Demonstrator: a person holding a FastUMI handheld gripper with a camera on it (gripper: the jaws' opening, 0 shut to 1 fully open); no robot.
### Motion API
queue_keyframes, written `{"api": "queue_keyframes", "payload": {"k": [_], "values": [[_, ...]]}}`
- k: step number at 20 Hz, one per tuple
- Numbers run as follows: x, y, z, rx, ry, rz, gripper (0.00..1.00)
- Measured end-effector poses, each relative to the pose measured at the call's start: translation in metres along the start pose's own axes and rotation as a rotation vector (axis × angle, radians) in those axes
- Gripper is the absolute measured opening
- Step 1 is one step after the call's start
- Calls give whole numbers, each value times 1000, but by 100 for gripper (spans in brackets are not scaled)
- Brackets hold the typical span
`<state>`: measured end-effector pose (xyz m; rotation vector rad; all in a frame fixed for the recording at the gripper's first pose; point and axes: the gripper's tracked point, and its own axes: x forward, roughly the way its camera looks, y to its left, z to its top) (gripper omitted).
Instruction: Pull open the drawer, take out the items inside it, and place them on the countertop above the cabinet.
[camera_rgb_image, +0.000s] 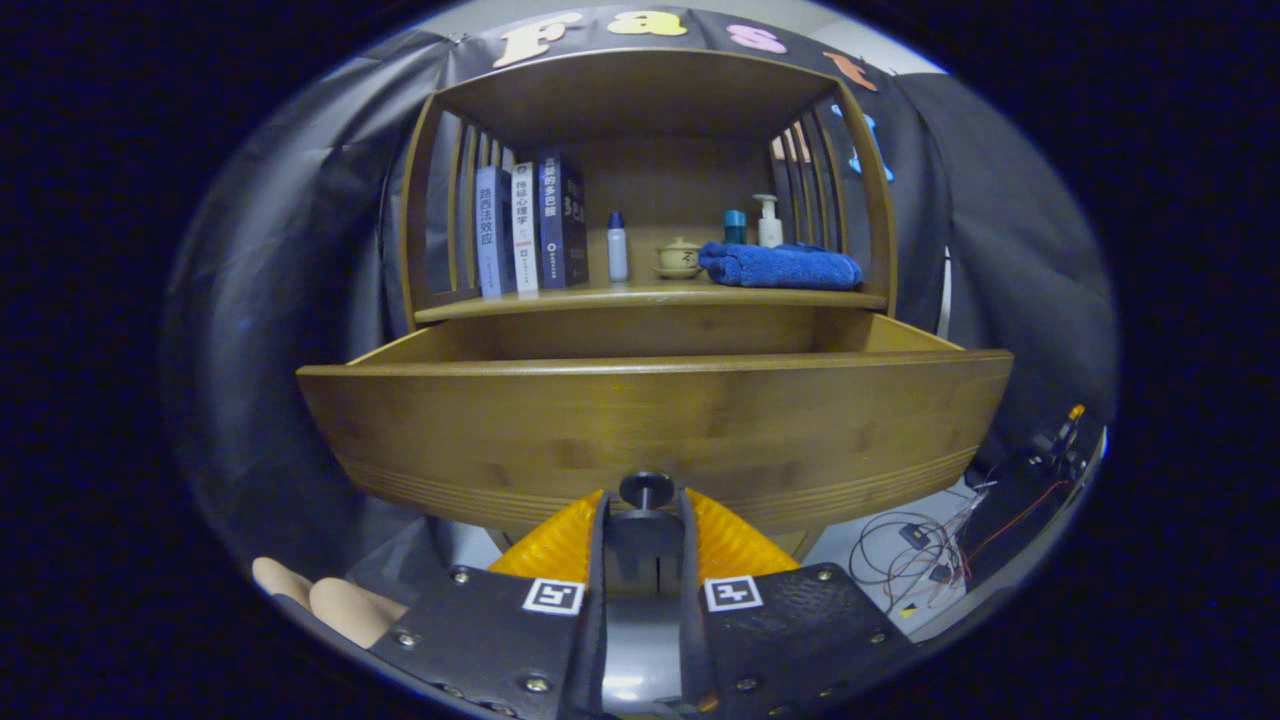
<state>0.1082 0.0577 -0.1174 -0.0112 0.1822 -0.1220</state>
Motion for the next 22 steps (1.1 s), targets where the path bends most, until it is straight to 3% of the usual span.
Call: {"api": "queue_keyframes", "payload": {"k": [7,11,17,22], "values": [[-3,1,-1,-15,19,8,39],[-35,-1,13,-61,-45,8,42],[-75,2,84,-111,-221,21,42],[-65,-6,150,-109,-275,28,42]]}}
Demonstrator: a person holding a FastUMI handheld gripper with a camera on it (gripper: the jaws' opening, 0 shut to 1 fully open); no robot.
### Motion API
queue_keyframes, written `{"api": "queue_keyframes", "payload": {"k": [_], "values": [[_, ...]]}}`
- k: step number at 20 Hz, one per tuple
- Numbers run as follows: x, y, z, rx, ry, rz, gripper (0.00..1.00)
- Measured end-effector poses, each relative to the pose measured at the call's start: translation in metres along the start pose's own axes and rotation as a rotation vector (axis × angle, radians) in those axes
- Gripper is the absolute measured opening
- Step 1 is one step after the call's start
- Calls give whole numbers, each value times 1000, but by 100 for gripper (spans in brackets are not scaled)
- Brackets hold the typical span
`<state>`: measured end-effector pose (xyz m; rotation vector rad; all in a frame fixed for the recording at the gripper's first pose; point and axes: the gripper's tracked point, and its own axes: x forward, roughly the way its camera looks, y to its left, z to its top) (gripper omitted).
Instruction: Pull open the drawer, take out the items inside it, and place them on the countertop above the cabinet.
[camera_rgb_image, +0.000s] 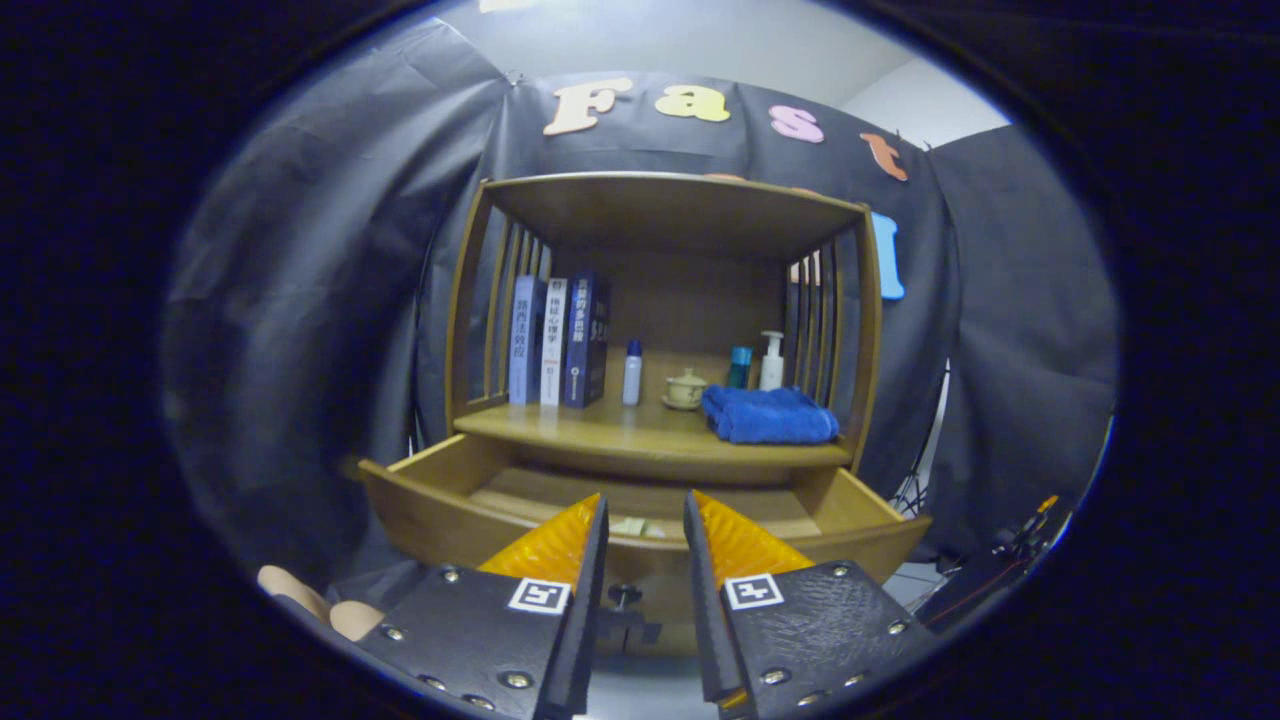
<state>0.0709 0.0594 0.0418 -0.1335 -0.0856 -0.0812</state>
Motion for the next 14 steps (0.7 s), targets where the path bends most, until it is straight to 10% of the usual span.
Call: {"api": "queue_keyframes", "payload": {"k": [14], "values": [[125,1,-36,-13,389,122,53]]}}
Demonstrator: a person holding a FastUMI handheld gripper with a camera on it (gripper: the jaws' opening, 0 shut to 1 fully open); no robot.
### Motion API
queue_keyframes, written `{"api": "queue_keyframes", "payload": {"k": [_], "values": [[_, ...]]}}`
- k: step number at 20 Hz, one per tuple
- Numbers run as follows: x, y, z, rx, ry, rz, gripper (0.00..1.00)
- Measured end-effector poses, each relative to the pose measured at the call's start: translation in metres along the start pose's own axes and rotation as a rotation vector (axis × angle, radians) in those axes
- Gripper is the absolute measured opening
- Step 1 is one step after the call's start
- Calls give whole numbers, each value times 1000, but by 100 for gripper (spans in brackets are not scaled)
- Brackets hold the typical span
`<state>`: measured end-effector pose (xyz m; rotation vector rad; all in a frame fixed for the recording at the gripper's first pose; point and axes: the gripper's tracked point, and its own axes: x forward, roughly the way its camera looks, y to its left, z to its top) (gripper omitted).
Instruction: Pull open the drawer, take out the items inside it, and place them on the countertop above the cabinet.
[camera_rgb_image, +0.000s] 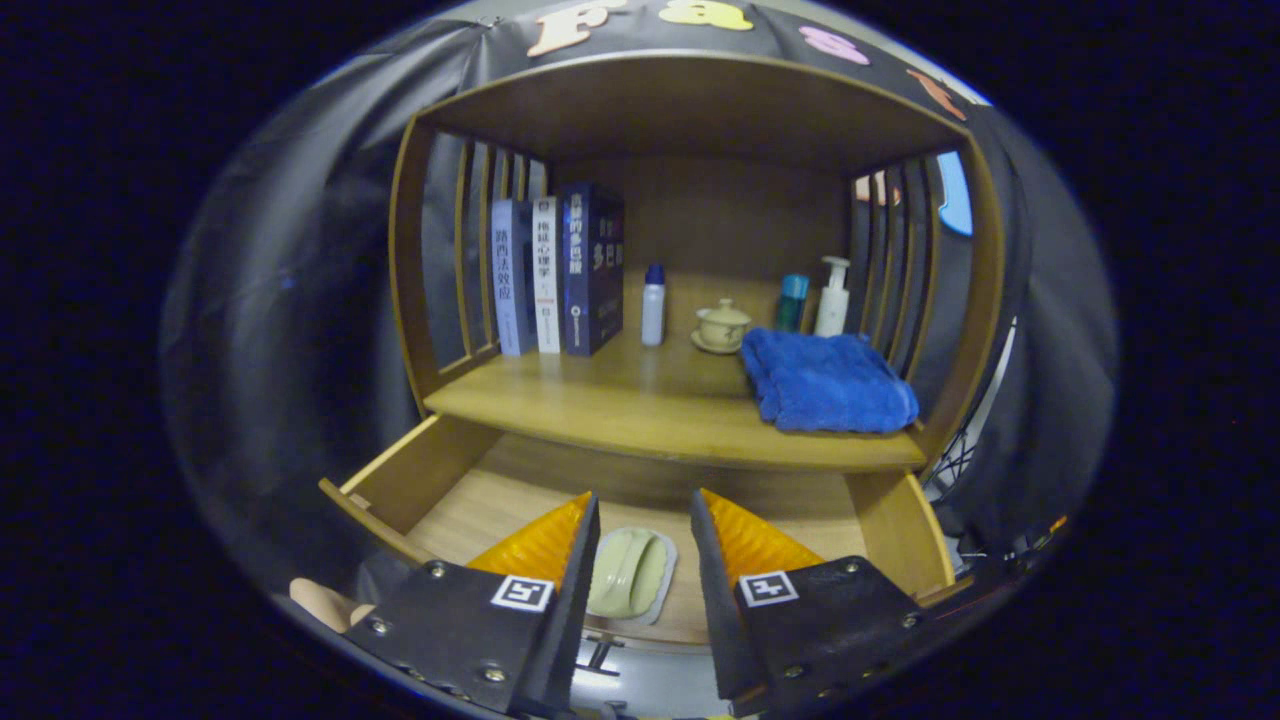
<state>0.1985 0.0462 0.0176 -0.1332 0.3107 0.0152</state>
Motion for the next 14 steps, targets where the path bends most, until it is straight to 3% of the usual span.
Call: {"api": "queue_keyframes", "payload": {"k": [7,14], "values": [[51,7,-41,-1,208,19,54],[90,8,-76,-14,326,-29,54]]}}
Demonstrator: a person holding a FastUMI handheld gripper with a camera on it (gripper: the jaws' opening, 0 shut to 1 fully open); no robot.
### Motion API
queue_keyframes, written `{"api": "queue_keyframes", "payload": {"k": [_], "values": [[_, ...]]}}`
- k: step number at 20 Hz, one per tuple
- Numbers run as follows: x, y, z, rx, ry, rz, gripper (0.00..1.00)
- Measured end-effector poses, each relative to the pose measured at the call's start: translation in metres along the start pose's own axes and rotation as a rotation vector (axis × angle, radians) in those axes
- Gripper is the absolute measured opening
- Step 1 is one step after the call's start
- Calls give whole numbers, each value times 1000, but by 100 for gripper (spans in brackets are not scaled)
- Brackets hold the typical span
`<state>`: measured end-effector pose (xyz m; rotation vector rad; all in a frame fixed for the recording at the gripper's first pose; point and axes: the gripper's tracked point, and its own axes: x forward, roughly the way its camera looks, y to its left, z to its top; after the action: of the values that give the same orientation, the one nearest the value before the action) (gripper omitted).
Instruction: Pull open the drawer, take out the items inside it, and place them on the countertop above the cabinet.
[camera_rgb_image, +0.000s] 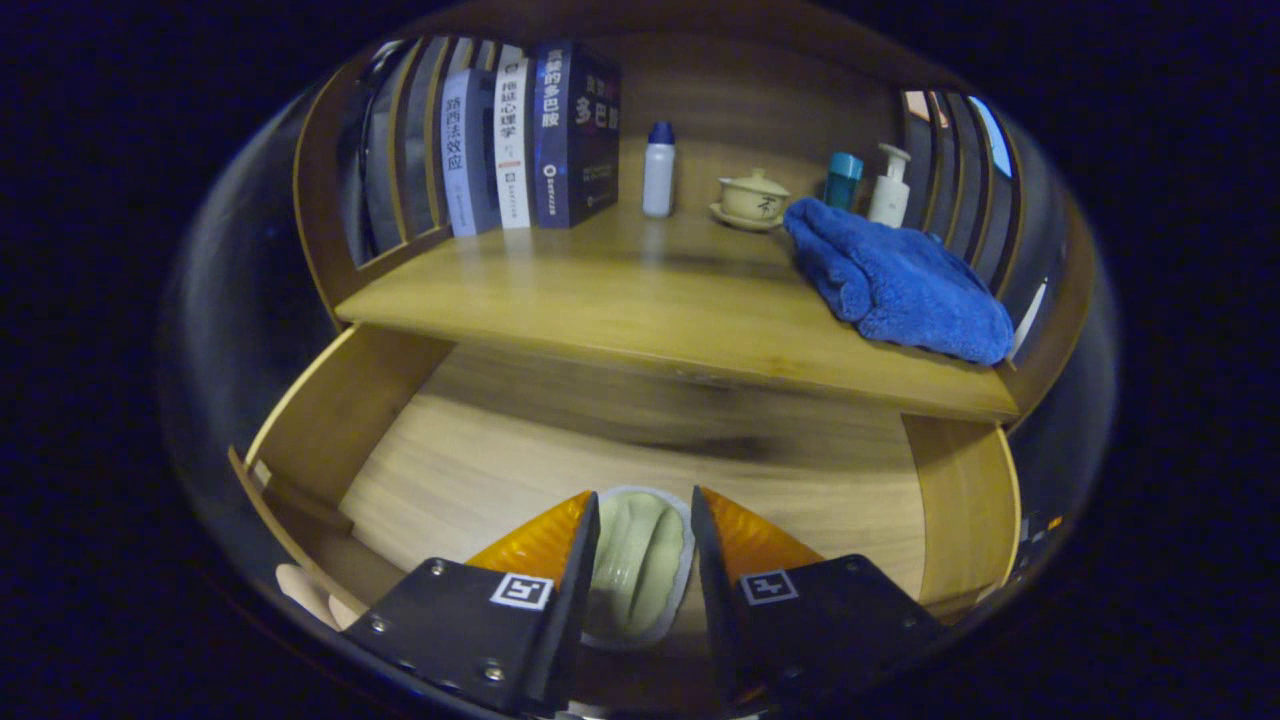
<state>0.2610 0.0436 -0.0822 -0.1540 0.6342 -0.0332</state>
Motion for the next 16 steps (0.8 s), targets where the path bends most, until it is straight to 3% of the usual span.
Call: {"api": "queue_keyframes", "payload": {"k": [6,8,9,12,13,16], "values": [[20,3,-14,9,75,6,52],[17,-1,-14,20,63,-6,28],[18,-2,-14,18,60,-7,22],[15,-1,-10,17,31,-2,22],[13,1,-7,23,14,10,14],[-3,4,8,14,-55,28,14]]}}
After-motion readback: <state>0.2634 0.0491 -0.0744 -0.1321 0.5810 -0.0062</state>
